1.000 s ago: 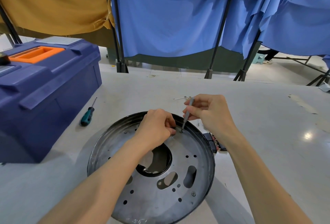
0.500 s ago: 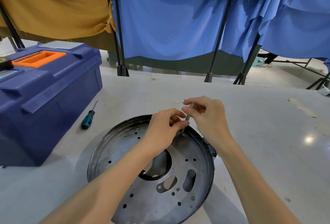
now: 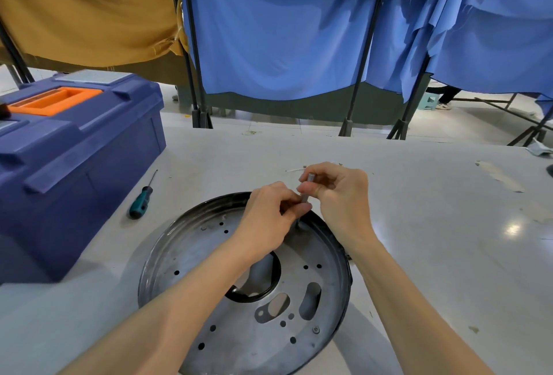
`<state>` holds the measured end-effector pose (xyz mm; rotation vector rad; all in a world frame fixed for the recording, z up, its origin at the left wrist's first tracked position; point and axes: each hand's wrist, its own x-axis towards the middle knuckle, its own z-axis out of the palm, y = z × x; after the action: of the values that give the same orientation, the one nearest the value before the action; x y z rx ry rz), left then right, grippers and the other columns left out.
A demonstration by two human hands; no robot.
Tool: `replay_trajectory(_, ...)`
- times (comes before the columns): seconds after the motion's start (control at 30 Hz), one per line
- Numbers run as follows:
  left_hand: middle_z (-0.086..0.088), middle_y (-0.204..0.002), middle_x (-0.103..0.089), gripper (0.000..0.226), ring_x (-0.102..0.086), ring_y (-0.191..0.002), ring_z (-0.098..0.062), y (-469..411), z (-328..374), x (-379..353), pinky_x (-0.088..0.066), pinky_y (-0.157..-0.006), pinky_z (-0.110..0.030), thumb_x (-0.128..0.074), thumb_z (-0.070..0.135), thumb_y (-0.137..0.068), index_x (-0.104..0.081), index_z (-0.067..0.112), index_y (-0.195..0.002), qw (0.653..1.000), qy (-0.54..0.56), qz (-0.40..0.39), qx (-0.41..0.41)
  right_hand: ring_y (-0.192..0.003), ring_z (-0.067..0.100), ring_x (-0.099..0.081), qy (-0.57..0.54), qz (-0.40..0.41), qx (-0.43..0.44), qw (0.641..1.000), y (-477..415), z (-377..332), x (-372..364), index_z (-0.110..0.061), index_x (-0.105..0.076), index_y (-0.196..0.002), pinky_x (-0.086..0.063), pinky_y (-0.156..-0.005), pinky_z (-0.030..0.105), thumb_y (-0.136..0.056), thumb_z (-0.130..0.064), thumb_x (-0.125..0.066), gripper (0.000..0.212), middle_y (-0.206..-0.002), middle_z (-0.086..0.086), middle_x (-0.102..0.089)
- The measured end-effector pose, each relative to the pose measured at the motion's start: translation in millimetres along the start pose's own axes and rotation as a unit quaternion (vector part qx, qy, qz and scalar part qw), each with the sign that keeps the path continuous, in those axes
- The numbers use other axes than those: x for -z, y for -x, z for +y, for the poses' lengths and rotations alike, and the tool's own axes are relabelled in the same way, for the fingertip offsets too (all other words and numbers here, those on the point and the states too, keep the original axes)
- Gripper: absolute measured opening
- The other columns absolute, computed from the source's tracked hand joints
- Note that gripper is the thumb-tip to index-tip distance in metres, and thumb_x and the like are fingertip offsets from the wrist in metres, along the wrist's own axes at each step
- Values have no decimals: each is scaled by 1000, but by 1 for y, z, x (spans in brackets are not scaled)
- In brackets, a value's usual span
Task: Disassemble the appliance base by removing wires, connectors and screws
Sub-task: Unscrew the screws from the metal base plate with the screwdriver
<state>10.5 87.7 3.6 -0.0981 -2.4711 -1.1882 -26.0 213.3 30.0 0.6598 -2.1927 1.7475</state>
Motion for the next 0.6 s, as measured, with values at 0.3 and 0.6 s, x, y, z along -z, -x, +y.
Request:
replay_trajectory(0.3,-6,-74,-65,14,-57,-69,-20,2,2,0,-47,-68,-35,-75,26,-82,-78,14,-87,1000,-9,28,-8,-61,12,-68,-33,-26,-15,999,-4,4,6,-15,-70,-67,-51,-57,16,-70,15,-66,31,-63,2,-67)
replay_trajectory(0.6,-5,-71,-71,12,-66,-65,-19,3,4,1,-52,-65,-28,-77,23,-80,-77,11,-84,996,51,46,49,-71,6,-68,35,5,-44,998,-6,-6,-5,-15,-77,-86,-53,-69,14,-73,-20,-83,15,-75,-5,-72)
